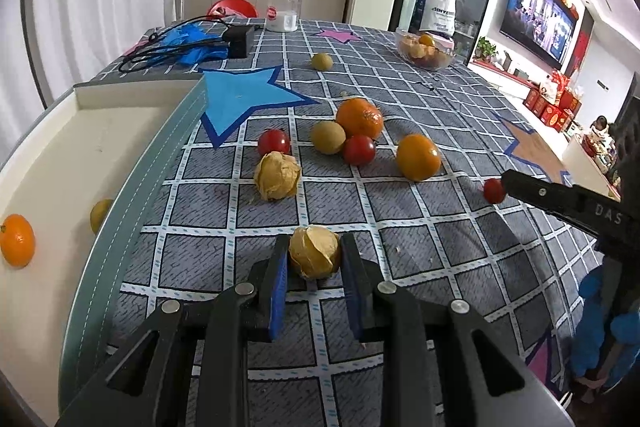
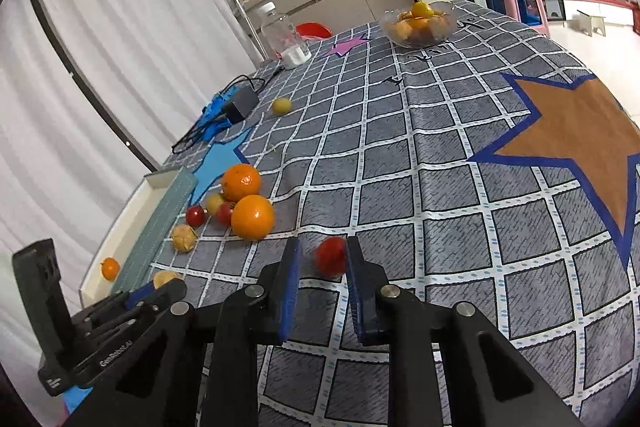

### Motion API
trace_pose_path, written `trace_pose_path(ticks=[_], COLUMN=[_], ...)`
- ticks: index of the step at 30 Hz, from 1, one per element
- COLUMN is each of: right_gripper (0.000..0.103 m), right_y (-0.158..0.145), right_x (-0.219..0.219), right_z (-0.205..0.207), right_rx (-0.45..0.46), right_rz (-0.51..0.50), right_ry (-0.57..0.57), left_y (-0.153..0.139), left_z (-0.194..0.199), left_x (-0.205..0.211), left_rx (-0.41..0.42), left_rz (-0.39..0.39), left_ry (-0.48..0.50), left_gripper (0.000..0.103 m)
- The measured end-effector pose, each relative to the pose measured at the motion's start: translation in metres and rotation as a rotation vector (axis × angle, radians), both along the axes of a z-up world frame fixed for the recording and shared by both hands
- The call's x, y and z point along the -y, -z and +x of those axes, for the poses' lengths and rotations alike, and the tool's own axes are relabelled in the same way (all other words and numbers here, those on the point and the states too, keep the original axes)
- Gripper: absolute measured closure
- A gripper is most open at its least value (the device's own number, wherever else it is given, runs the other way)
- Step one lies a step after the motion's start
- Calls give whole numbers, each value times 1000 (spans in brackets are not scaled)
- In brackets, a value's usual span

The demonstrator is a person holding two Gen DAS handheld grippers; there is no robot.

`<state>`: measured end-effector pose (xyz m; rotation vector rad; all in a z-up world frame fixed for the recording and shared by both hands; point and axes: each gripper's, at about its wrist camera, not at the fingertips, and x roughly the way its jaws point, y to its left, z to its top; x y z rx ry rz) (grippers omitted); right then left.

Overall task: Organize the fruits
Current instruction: 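Hold the physalis in the left tool and the tomato in the right tool, then carry both fruits into the white tray and open both tools to release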

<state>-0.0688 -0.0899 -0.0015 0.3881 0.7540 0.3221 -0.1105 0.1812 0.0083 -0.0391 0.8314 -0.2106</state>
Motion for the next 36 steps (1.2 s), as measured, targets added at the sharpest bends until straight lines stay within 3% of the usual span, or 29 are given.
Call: trace_pose_path(ticks=[10, 14, 20, 23, 29, 36], right_gripper=[79, 78, 76, 81, 81, 81], right_y=[0, 6, 3, 3, -6, -33], right_x=[1, -9, -30, -36, -23, -37], right_z=[0, 7, 9, 10, 4, 1], right_rx=[-6, -73, -68, -71, -68, -36], right_rz=[3, -98, -255, -320, -232, -183], right_ry=[2, 21, 26, 42, 30, -16], left_y=[0, 0, 0, 0, -3, -23], left_z=[-1, 0, 0, 0, -3, -9], left_x=[-3, -3, 1, 1, -5, -22], left_rx=[0, -4, 1, 2, 6, 42], left_rz=[-4, 0, 23, 22, -26, -46], left_ry=[-8, -10, -2, 2, 14, 1], left_gripper=[76, 76, 76, 76, 76, 76])
